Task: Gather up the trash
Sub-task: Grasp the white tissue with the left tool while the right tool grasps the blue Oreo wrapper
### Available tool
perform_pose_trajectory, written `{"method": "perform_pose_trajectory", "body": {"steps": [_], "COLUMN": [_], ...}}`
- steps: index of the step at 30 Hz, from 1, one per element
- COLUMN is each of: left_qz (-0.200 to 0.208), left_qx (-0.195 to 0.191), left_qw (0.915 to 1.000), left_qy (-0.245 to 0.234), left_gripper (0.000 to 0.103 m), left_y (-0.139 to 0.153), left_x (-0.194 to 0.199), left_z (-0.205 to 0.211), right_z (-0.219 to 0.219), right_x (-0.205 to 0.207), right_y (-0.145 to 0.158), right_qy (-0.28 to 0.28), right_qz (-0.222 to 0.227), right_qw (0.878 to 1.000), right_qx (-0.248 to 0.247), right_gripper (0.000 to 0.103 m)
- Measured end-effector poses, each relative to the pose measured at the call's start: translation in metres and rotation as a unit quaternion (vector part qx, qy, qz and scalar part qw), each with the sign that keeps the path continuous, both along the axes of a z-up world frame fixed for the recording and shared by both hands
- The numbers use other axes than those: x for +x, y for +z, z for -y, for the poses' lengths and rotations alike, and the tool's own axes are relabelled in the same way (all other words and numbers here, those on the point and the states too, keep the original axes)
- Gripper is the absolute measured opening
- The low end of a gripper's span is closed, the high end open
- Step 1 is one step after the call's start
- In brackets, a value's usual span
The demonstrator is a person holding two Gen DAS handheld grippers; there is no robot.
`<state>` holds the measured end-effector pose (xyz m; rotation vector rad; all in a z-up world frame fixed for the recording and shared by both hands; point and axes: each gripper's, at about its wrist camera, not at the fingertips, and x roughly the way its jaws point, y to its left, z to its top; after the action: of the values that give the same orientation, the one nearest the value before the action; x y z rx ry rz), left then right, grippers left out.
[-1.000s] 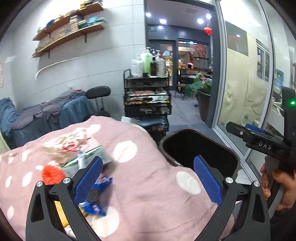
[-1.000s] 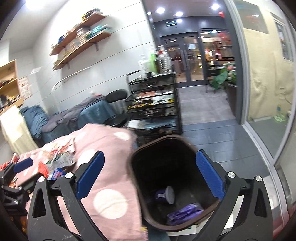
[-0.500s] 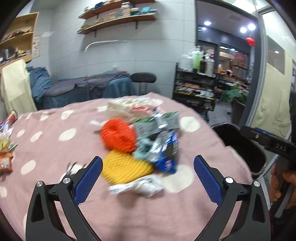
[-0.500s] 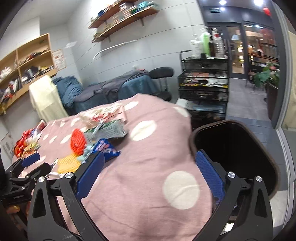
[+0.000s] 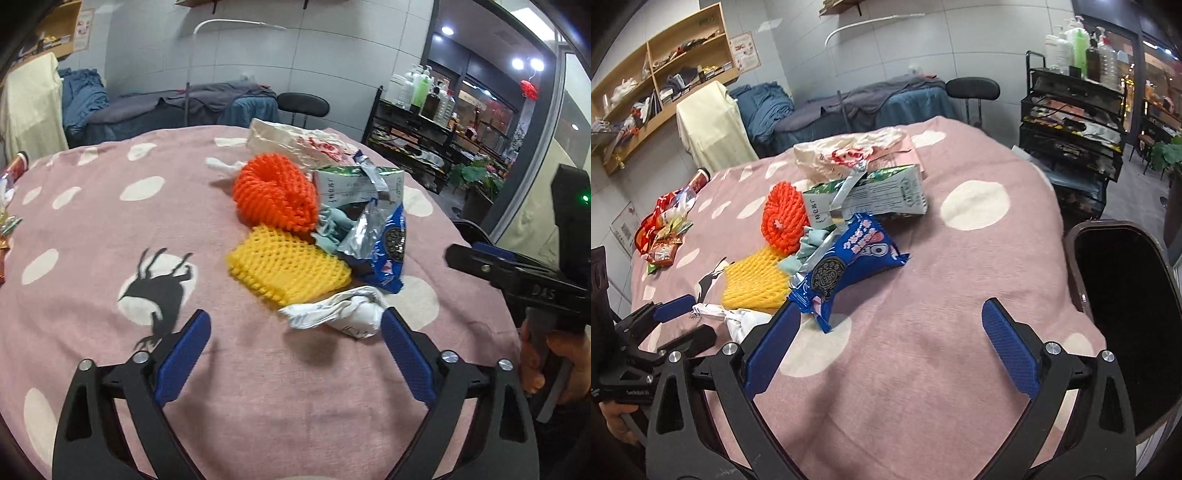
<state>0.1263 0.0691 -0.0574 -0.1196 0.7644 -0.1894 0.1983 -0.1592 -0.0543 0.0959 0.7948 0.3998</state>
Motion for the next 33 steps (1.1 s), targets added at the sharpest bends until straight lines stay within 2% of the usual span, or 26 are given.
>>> {"method": "perform_pose_trajectory", "body": {"steps": [4,8,9,10,12,13,15,16,18,21,28,33], "left_qz": [-0.006,-0.015,-0.019,-0.024,-0.037,-0.039,-0.043,-0.043,-0.042,-0.033,0.009,0.003], "left_qx": [-0.001,0.024,0.033,0.034,0.026,0.022,0.010,0.001,-0.012,-0.016,-0.020,-0.019], "left_qw": [0.9996,0.9978,0.9972,0.9968,0.9962,0.9962,0.9965,0.9968,0.9971,0.9976,0.9979,0.9977], "left_qy": [-0.029,-0.060,-0.064,-0.068,-0.075,-0.075,-0.071,-0.068,-0.063,-0.059,-0.061,-0.065], "left_gripper": [0.073,0.072,0.070,0.063,0.059,0.054,0.048,0.045,0.043,0.040,0.040,0.041], "left_y": [0.002,0.001,-0.002,-0.004,-0.009,-0.009,-0.009,-0.009,-0.009,-0.005,0.016,0.014], "left_x": [0.010,0.017,0.019,0.021,0.025,0.025,0.027,0.028,0.027,0.022,-0.004,-0.008], "left_z": [0.014,0.034,0.038,0.041,0.042,0.041,0.037,0.034,0.029,0.025,0.022,0.024], "right_z": [-0.012,-0.021,-0.023,-0.027,-0.033,-0.036,-0.040,-0.041,-0.040,-0.034,-0.014,0.001], "right_x": [0.013,0.027,0.030,0.035,0.044,0.050,0.058,0.061,0.063,0.059,0.032,0.014], "right_y": [0.001,0.001,0.001,0.000,-0.004,-0.008,-0.016,-0.021,-0.027,-0.026,-0.006,0.002], "right_qy": [0.011,0.019,0.023,0.028,0.032,0.031,0.027,0.028,0.032,0.036,0.029,0.019], "right_qz": [-0.010,-0.028,-0.034,-0.042,-0.062,-0.074,-0.095,-0.105,-0.120,-0.113,-0.055,-0.033], "right_qw": [1.000,0.999,0.999,0.999,0.997,0.997,0.995,0.994,0.992,0.992,0.997,0.998], "right_qx": [-0.001,0.006,0.009,0.014,0.019,0.016,0.013,0.013,0.027,0.045,0.049,0.047], "right_gripper": [0.097,0.093,0.090,0.088,0.085,0.080,0.058,0.050,0.022,0.010,0.007,0.007]}}
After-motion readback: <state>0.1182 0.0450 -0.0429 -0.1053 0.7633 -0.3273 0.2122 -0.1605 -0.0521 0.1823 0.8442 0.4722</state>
